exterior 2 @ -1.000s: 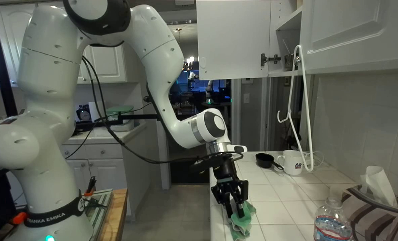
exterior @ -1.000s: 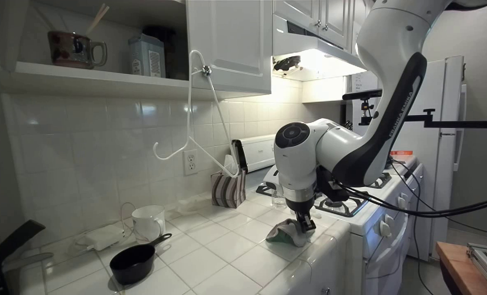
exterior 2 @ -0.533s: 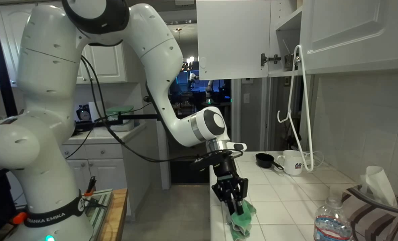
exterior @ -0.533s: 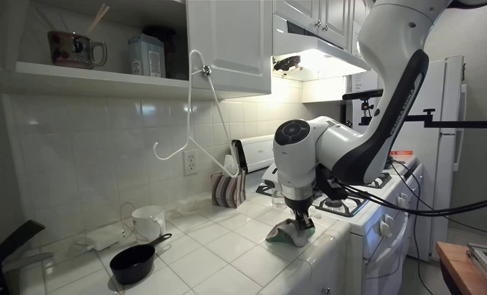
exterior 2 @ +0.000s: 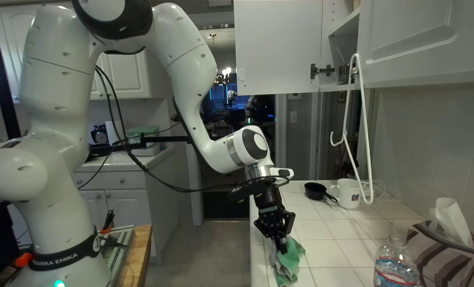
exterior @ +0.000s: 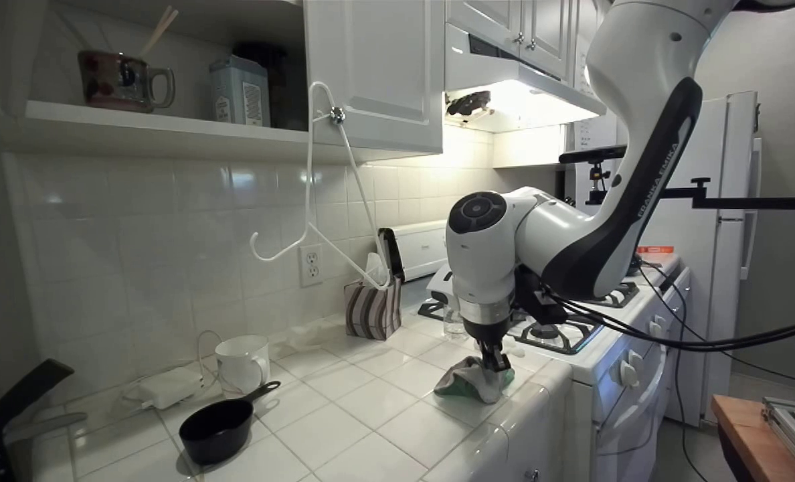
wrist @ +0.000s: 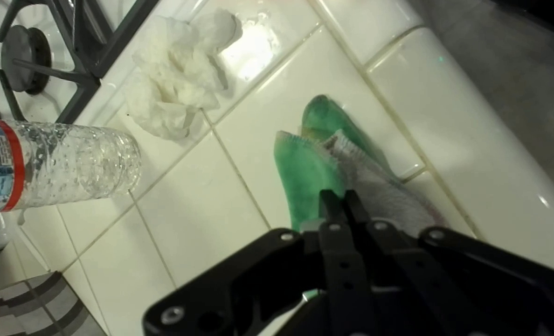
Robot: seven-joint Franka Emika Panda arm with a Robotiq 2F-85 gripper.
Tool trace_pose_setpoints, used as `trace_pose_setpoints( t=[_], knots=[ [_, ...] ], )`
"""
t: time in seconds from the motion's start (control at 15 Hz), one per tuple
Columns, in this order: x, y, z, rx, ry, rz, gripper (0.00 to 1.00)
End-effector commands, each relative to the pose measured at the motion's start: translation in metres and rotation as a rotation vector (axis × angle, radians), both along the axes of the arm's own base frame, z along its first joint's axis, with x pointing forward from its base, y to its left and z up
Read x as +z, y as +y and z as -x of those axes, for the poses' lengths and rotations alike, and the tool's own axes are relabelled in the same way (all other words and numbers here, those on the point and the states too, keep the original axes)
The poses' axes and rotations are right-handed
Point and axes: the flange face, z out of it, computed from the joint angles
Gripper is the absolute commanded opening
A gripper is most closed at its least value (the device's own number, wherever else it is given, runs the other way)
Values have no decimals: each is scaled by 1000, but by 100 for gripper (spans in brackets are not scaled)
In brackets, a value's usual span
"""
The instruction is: Pick up the cloth and put it on the clothing hanger
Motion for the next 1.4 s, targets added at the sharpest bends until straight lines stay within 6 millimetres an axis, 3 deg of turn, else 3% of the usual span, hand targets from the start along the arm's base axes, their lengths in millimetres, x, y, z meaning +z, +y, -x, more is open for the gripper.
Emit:
trace_pose_setpoints(
  t=[0.0, 0.2, 0.67, 1.0, 1.13, 1.2, 1.27, 1.33],
  knots=[
    [11, 0, 6, 8, -12, 3, 1],
    [39, -6, 11, 93, -34, -12, 1],
    [158, -19, 24, 428, -148, 118, 1],
    [237, -21, 50, 644, -229, 226, 1],
    [258, -21, 59, 737, -263, 258, 1],
    [260, -22, 57, 780, -272, 236, 1],
    [255, -19, 44, 696, -264, 225, 4],
    [261, -20, 48, 726, -274, 224, 4]
  ],
)
